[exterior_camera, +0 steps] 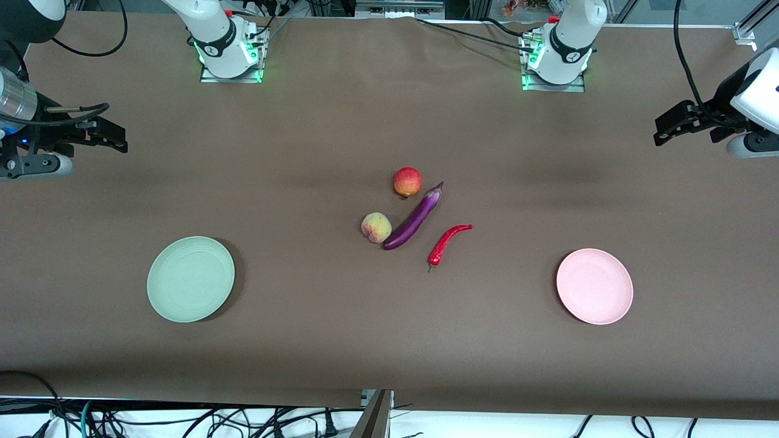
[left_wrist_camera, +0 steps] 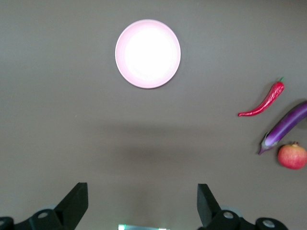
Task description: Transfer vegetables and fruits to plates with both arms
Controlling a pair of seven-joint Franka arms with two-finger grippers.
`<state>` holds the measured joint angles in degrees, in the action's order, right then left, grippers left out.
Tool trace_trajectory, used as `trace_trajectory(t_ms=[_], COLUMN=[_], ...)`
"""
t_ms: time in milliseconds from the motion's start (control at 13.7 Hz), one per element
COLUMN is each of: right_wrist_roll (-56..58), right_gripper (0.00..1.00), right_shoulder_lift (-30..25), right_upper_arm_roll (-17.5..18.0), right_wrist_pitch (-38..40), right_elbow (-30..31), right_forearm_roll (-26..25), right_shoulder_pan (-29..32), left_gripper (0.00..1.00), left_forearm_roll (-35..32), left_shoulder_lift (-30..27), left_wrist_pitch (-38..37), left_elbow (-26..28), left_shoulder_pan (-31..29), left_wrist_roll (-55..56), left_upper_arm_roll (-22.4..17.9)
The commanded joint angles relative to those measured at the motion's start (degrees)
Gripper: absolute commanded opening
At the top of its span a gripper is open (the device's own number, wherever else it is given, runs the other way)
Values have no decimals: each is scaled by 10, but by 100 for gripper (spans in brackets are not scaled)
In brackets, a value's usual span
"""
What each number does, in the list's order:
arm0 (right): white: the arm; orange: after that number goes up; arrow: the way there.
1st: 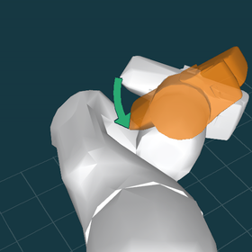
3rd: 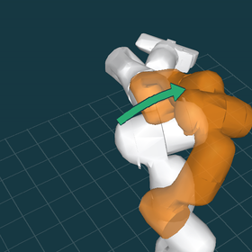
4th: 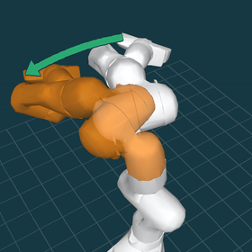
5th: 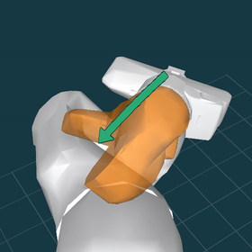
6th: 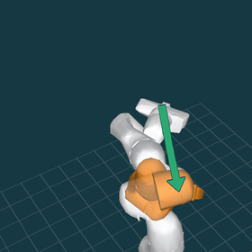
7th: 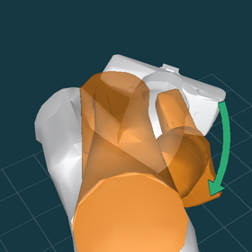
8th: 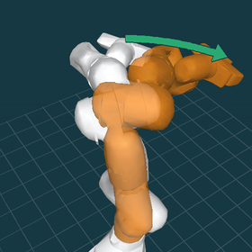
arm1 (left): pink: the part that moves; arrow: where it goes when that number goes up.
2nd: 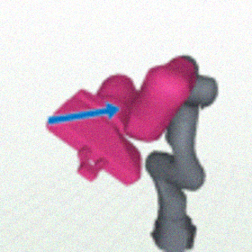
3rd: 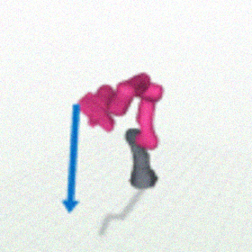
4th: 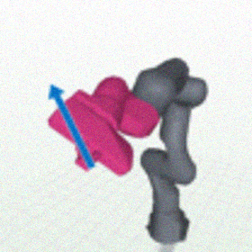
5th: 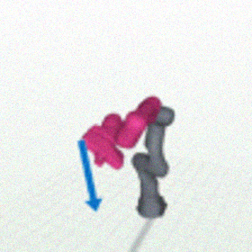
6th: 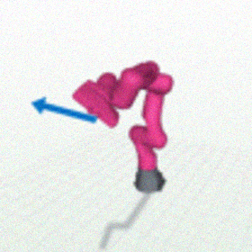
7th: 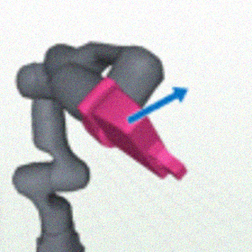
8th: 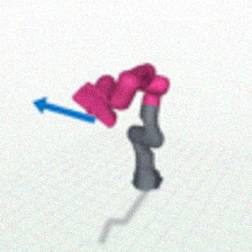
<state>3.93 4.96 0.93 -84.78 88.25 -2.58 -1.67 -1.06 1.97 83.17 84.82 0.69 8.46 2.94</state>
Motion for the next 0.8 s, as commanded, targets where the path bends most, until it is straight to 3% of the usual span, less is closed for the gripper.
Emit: trace_trajectory(t_ms=[0,728], right_wrist_roll=[4,4], right_gripper=[100,100], right_shoulder_lift=[7,7], right_upper_arm_roll=[2,2], right_wrist_pitch=[6,5], right_elbow=[-18,-18], right_forearm_roll=[-1,-1], right_shoulder_pan=[2,2], left_gripper=[100,100], left_forearm_roll=[8,12], left_shoulder_lift=[2,0], left_wrist_pitch=[24,61], left_elbow=[-2,20], left_shoulder_pan=[-1,-11], left_wrist_roll=[-13,-12], left_upper_arm_roll=[-2,-4])
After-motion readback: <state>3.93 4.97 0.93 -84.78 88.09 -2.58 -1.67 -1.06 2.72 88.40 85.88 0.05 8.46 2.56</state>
